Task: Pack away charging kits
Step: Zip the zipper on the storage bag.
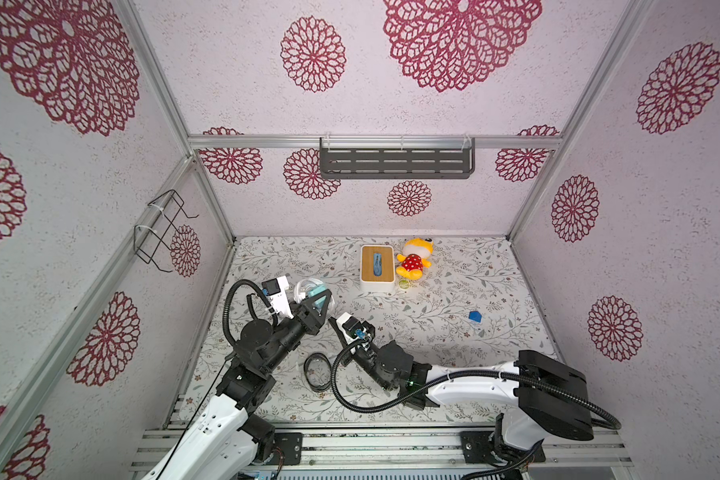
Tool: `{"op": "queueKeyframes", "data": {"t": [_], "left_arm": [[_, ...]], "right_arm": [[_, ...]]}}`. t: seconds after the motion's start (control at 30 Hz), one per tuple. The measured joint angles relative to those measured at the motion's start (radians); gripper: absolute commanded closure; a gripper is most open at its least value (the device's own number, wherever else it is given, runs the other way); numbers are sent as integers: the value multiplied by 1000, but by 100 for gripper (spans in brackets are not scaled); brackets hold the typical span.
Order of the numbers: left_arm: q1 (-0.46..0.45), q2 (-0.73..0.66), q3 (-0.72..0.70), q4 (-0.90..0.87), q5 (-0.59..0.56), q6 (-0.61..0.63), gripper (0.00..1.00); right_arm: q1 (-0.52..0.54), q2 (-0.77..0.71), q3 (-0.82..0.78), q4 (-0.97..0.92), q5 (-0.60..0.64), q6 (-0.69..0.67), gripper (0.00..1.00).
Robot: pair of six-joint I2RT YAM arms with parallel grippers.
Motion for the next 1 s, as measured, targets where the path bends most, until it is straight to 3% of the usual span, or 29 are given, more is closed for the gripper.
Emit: {"op": "queueKeyframes", "data": {"t": [0.27, 0.43, 1.0], "left_arm": [[0, 39, 1, -3, 15, -1, 100], [0, 111, 20, -1, 53, 2, 100], [0, 291, 103, 67, 209, 2, 100]], "right_arm": [[-48, -18, 4, -67, 2, 34, 100], [-126, -38, 32, -159, -48, 81, 100], [-231, -106, 74, -306, -129, 97, 100]]}}
